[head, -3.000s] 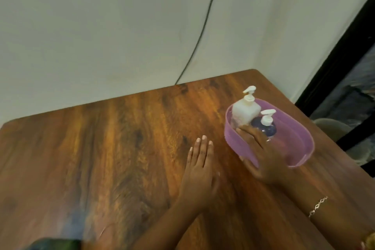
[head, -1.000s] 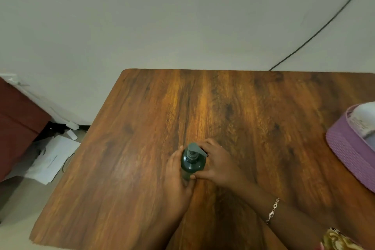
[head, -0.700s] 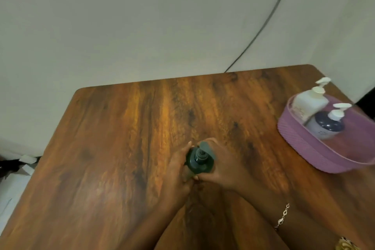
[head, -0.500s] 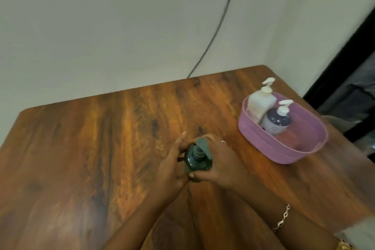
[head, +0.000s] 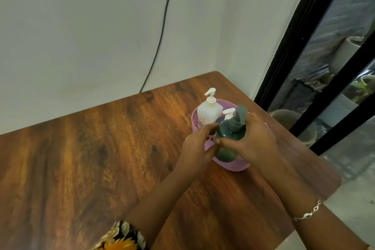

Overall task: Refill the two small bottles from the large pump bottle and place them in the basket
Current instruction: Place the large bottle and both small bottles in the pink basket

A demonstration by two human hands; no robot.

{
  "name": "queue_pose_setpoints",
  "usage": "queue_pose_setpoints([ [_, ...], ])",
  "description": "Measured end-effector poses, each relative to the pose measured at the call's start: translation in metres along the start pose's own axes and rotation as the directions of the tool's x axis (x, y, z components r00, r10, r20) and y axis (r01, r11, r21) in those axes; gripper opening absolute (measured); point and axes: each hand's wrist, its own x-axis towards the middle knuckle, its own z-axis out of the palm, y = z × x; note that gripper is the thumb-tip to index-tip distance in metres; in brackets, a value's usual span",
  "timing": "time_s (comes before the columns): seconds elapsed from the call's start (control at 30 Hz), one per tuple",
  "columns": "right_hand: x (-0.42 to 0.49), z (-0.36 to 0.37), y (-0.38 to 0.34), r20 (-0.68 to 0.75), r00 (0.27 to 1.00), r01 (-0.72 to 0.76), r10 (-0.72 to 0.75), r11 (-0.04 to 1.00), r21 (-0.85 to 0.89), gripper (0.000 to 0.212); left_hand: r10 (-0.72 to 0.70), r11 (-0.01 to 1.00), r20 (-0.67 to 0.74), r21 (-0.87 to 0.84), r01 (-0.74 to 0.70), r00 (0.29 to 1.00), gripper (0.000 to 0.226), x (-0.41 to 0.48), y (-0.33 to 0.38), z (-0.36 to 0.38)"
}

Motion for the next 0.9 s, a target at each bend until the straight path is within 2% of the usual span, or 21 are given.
queue_pose_setpoints([
  [0.07, 0.013, -0.009, 0.013, -0.062, 0.997, -0.051, 0.048, 0.998, -0.047, 0.060, 0.030, 0.997, 0.013, 0.068, -0.031, 0.999, 0.040, 0.018, 0.001, 0.014],
  [0.23, 0.037, -0.017, 0.043, -0.150, 0.977, -0.164, 0.149, 0.982, -0.091, 0.057, -0.022, 0.944, 0.083, 0.331, -0.007, 0.996, 0.046, 0.046, -0.016, 0.037],
  [0.4, 0.054, -0.004, 0.066, -0.035, 0.956, -0.292, 0.290, 0.946, -0.137, 0.067, 0.070, 0.808, 0.297, 0.543, -0.229, 0.952, 0.050, 0.044, -0.040, 0.053],
  [0.5, 0.058, 0.011, 0.077, -0.007, 0.945, -0.324, 0.327, 0.932, -0.163, 0.076, 0.099, 0.769, 0.364, 0.563, -0.304, 0.926, 0.057, 0.041, -0.046, 0.061],
  [0.6, 0.064, 0.022, 0.088, 0.126, 0.894, -0.421, 0.431, 0.902, -0.097, 0.112, 0.093, 0.779, 0.384, 0.546, -0.307, 0.919, 0.060, 0.040, -0.050, 0.065],
  [0.7, 0.061, 0.037, 0.101, 0.038, 0.894, -0.433, 0.446, 0.885, -0.172, 0.087, 0.060, 0.786, 0.408, 0.543, -0.295, 0.911, 0.064, 0.039, -0.055, 0.069],
  [0.9, 0.059, 0.055, 0.116, 0.046, 0.899, -0.415, 0.435, 0.882, -0.225, 0.074, 0.067, 0.726, 0.456, 0.588, -0.357, 0.887, 0.068, 0.036, -0.067, 0.075],
])
